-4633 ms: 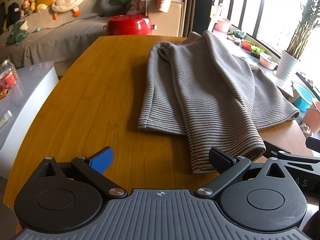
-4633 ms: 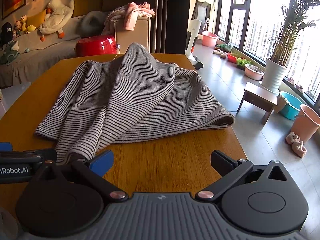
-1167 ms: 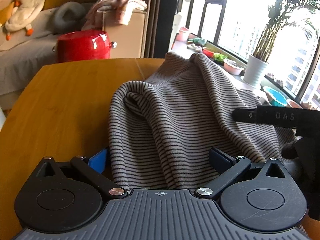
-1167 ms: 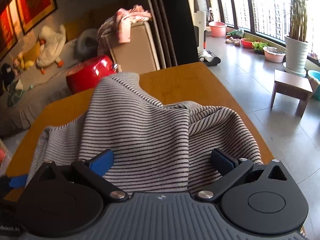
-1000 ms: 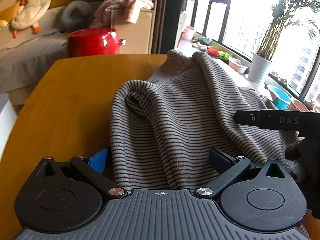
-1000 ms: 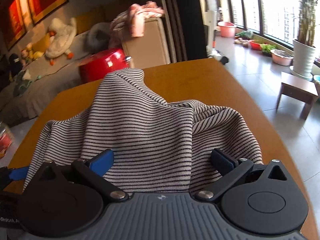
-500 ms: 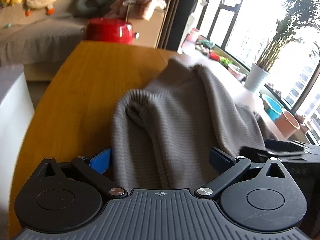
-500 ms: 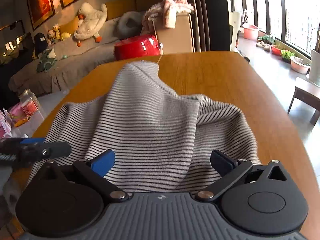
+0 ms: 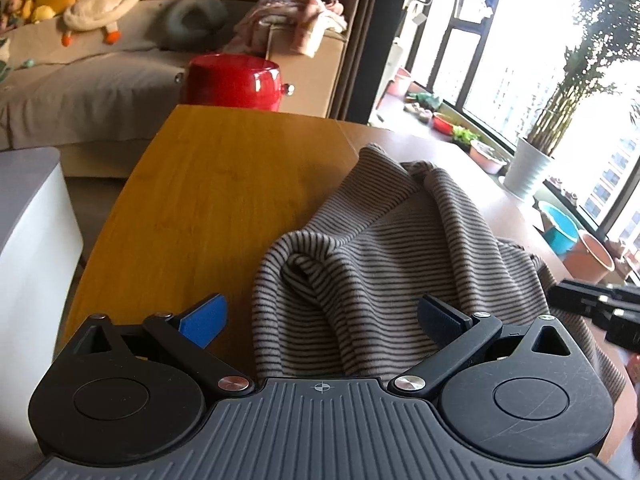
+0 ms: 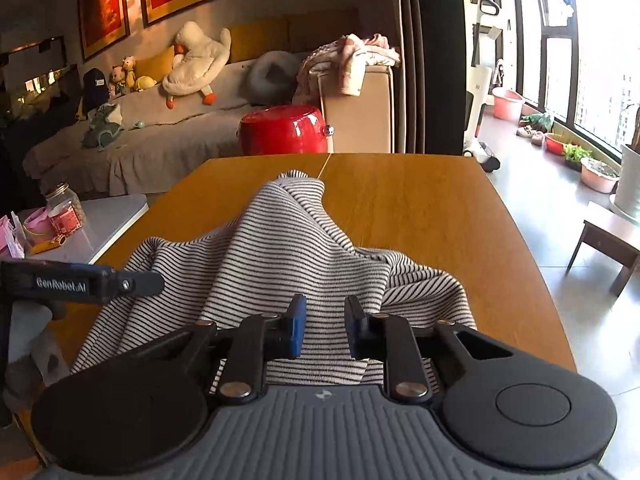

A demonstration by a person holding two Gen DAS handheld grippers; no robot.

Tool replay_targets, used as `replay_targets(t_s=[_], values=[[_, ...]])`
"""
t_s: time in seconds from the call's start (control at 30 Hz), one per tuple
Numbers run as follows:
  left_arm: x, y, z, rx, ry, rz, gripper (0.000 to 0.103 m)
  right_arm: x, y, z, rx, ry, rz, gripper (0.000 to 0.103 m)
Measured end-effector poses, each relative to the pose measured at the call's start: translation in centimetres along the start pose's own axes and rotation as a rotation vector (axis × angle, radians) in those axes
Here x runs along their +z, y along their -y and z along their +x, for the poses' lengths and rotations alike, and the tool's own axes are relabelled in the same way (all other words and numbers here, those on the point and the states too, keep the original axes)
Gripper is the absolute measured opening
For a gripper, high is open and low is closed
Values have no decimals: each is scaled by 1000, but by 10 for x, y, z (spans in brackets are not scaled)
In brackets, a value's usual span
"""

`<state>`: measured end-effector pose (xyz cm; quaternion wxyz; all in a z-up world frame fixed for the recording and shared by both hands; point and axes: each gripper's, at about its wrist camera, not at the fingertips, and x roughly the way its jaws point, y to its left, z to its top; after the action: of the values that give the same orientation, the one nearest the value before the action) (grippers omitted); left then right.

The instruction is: Fold clothes

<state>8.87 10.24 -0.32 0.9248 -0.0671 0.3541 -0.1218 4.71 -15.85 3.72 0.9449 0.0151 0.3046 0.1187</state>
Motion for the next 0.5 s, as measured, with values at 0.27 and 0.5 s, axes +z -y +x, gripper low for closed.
replay_targets(t_s=[0.27, 0.5], values=[[-1, 8, 3, -26, -5, 0, 103, -16, -22, 21, 74, -90, -34, 73], [1, -10, -9, -17, 24, -30, 103, -14, -30, 33, 128, -82, -22, 9]])
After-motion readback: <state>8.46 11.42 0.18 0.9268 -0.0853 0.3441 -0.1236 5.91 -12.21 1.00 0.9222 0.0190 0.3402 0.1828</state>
